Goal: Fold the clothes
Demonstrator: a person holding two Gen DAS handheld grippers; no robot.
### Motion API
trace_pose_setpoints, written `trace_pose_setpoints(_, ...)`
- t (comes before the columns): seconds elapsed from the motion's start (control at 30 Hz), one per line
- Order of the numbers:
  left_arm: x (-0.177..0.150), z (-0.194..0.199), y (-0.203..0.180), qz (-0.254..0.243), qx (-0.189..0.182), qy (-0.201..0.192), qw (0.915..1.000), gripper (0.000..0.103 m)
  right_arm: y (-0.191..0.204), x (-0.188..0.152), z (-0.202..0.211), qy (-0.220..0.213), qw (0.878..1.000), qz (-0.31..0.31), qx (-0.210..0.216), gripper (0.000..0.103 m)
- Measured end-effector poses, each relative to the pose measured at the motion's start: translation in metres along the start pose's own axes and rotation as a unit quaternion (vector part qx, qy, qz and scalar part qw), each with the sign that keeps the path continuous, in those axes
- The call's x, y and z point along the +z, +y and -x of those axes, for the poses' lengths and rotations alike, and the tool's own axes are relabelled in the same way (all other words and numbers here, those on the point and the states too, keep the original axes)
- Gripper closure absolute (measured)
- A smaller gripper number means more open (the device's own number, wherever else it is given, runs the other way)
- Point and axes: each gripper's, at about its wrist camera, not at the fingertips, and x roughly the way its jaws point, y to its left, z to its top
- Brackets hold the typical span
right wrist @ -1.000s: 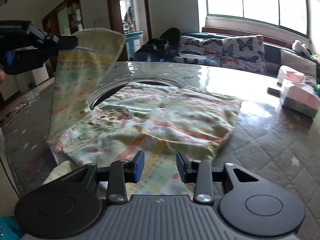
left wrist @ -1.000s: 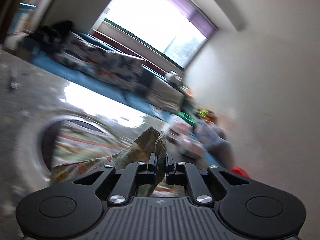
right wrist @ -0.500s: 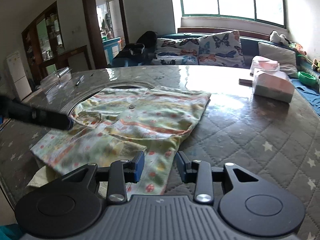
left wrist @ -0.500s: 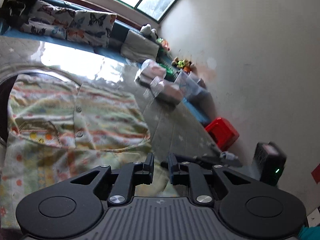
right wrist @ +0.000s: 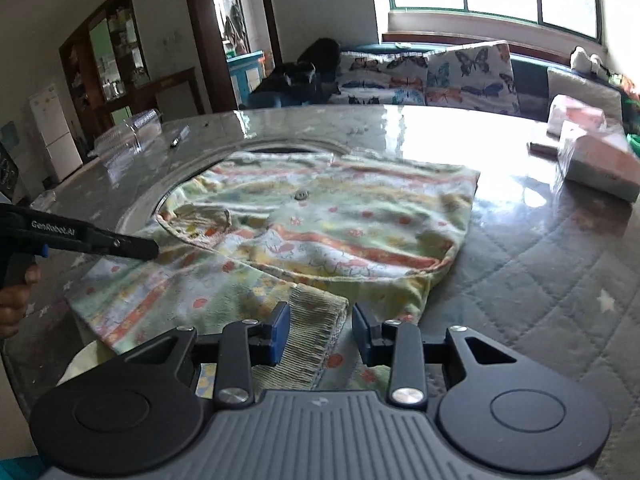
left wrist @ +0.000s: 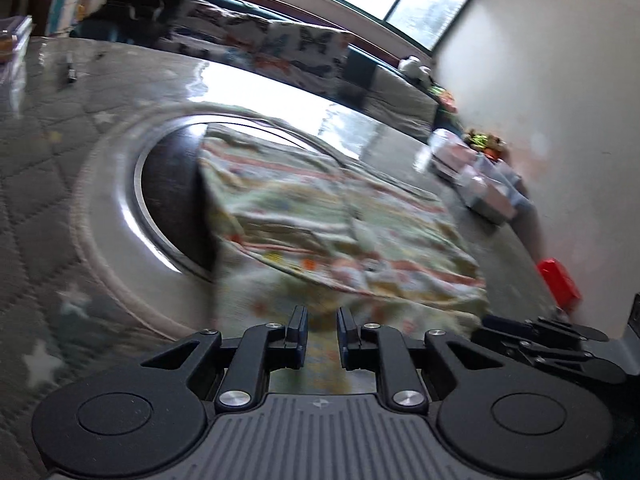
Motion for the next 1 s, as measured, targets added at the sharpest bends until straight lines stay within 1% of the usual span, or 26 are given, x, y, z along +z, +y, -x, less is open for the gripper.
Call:
trace_pose_setpoints(0.03, 0.001, -0.001, 0.003, -0.001, 0.007, -0.004, 1.0, 0.086, 0.0, -0.001, -0.002, 0.004, 1.0, -0.001, -0.001, 0.072)
trace_pose_setpoints(0.1, 0.002, -0.002, 0.008, -0.008, 0.027, -0.012, 0.9995, 0.087, 0.001, 0.0, -0.004, 0.004, 1.0, 0.0, -0.003, 0.08)
trace_pose_setpoints(0.17, 0.003, -0.003, 0.013, -0.005, 0.026, -0.014, 0.9995, 0.087, 0.003, 0.001, -0.005, 0.003, 1.0, 0.005, -0.011, 0.087)
trace_pose_setpoints(0.27, 0.003, -0.003, 0.012, -0.017, 0.039, -0.021, 0.9989, 0.087, 0.006, 0.005, 0.0, -0.01, 1.0, 0.013, -0.019, 0.094)
trace_pose_setpoints(0.43, 0.001, -0.001, 0.009, -0.03, 0.056, -0.032, 0.9975, 0.09, 0.008, 0.013, 0.009, -0.035, 0.999, 0.025, -0.028, 0.095)
trace_pose_setpoints(0.5, 0.001, 0.0, 0.007, -0.034, 0.059, -0.035, 0.9971, 0.09, 0.005, 0.014, 0.003, -0.03, 0.999, 0.024, -0.036, 0.094)
trace_pose_setpoints(0.6, 0.001, 0.004, 0.004, -0.042, 0.061, -0.036, 0.9966, 0.09, -0.002, 0.01, -0.007, -0.004, 0.999, 0.017, -0.039, 0.092)
trace_pose_setpoints(0.7, 0.001, 0.007, 0.001, -0.049, 0.062, -0.037, 0.9962, 0.089, 0.004, 0.009, 0.003, -0.018, 0.999, 0.026, -0.03, 0.091)
trace_pose_setpoints(0.73, 0.001, 0.008, 0.0, -0.052, 0.061, -0.037, 0.9961, 0.089, 0.007, 0.009, 0.007, -0.021, 0.999, 0.029, -0.02, 0.091)
trace_pose_setpoints(0.8, 0.0, 0.013, -0.01, -0.062, 0.038, -0.036, 0.9967, 0.089, 0.015, 0.009, 0.012, -0.021, 0.999, 0.037, -0.001, 0.09)
trace_pose_setpoints(0.87, -0.003, 0.014, -0.024, -0.08, 0.014, -0.032, 0.9962, 0.088, 0.025, 0.007, 0.01, -0.01, 0.998, 0.052, 0.017, 0.089)
trace_pose_setpoints(0.93, -0.008, 0.011, -0.04, -0.103, -0.011, -0.02, 0.9944, 0.088, 0.033, 0.003, 0.008, -0.001, 0.997, 0.068, 0.027, 0.088)
trace_pose_setpoints(1.0, -0.014, 0.005, -0.053, -0.123, -0.029, -0.007, 0.992, 0.088, 0.038, -0.001, 0.006, 0.006, 0.996, 0.079, 0.031, 0.085)
